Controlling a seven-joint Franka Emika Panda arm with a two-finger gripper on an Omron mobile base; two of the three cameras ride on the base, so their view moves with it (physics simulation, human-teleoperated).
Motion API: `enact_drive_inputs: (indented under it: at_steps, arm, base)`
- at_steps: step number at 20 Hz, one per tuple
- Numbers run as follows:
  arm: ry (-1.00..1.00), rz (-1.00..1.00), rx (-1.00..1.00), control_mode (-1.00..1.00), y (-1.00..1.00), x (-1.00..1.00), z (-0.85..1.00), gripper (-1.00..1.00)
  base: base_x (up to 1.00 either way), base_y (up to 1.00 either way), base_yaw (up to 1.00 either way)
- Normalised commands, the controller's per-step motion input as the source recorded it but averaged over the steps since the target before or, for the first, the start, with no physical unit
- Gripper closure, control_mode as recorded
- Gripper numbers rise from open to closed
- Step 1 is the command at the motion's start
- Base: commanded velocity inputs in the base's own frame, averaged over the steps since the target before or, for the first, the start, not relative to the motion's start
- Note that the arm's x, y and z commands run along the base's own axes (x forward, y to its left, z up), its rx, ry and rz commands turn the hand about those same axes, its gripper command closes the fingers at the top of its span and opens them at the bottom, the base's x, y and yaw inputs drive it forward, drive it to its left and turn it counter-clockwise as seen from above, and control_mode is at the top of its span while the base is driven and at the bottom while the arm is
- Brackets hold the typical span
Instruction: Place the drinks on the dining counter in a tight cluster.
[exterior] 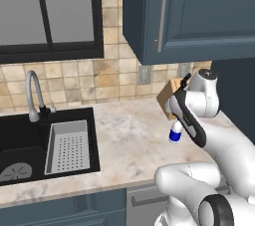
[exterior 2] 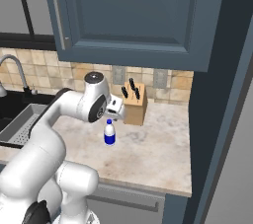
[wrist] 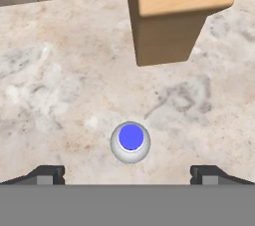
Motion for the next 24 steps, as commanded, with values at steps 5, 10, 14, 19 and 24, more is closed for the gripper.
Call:
enact_drive_inputs:
  at_steps: [5, 10, 14, 19, 24]
  arm:
    - [0.04, 0.0, 0.0, -1.0, -0.04, 0.24, 0.0, -1.0]
    - [0.02, 0.0, 0.0, -1.0, 0.0, 0.04, -0.13, -1.0]
    - [0.0, 0.0, 0.0, -1.0, 0.0, 0.0, -0.17, -1.0]
    - [0.0, 0.0, 0.0, -1.0, 0.0, 0.0, -0.25, -1.0]
    - [0.0, 0.0, 0.0, -1.0, 0.0, 0.0, -0.23, -1.0]
  base:
    - [0.0, 0.0, 0.0]
    - [0.0, 0.0, 0.0]
    - [0.0, 0.0, 0.0]
    - [0.0, 0.0, 0.0]
    - [0.0, 0.0, 0.0]
